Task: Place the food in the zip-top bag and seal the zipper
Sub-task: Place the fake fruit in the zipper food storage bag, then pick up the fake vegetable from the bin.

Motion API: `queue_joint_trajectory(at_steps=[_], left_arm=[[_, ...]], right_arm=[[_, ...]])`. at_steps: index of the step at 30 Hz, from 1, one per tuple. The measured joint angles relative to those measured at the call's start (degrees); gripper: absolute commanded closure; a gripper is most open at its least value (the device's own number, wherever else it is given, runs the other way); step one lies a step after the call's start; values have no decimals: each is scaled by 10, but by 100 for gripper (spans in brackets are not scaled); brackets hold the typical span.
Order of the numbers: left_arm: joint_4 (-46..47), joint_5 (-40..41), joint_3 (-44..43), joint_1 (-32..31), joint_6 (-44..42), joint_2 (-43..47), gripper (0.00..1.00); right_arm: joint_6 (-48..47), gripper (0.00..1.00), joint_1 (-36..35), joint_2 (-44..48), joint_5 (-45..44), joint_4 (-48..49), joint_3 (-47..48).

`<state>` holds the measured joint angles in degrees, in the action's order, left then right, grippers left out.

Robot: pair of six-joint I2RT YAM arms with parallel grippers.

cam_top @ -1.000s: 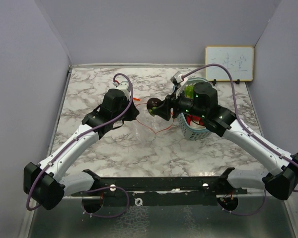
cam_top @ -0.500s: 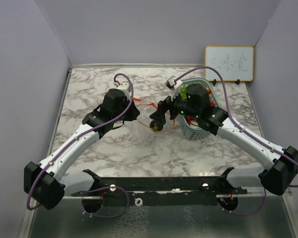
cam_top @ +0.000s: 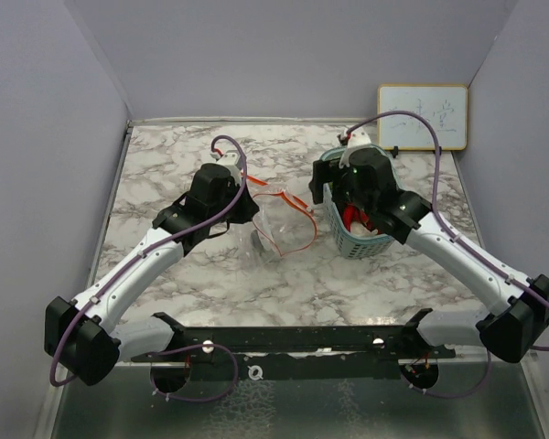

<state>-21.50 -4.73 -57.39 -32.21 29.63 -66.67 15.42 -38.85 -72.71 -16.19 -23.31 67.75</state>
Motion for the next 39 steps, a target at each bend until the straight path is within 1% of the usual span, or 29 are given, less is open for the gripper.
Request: queue_joint_trajectory(at_steps=[3,7,14,15,18,22,24,25,26,29,31,32,36,39], left_arm=[[0,0,0,0,0,1,100],[0,0,0,0,0,5,100],[0,0,0,0,0,8,100],[0,0,0,0,0,8,100],[-1,0,0,0,-2,8,100],[-2,0,0,0,-5,9,100],[-2,0,0,0,-7,9,100],[-4,0,0,0,-7,9,100],[-4,0,0,0,-8,9,100],[-4,0,1,0,-9,9,100],[-4,0,1,0,-9,9,100],[-4,0,1,0,-9,9,100],[-4,0,1,0,-9,9,100],[-4,0,1,0,-9,9,100]], right_arm=[[9,9,40,-10,-66,-9,4],[7,12,83,-33,-125,-10,3],[-10,17,104,-82,-164,16,-5],[-12,18,106,-87,-168,20,-5],[-19,27,112,-109,-181,42,-5],[-24,29,130,-136,-188,67,-5],[-29,43,140,-146,-193,87,-5],[-29,52,140,-146,-193,87,-5],[-34,63,147,-156,-195,91,-5],[-38,78,158,-166,-199,105,-5],[-40,92,161,-168,-200,111,-5],[-40,96,162,-168,-200,114,-5],[-46,98,165,-167,-197,119,-5],[-47,98,166,-149,-177,110,-6]])
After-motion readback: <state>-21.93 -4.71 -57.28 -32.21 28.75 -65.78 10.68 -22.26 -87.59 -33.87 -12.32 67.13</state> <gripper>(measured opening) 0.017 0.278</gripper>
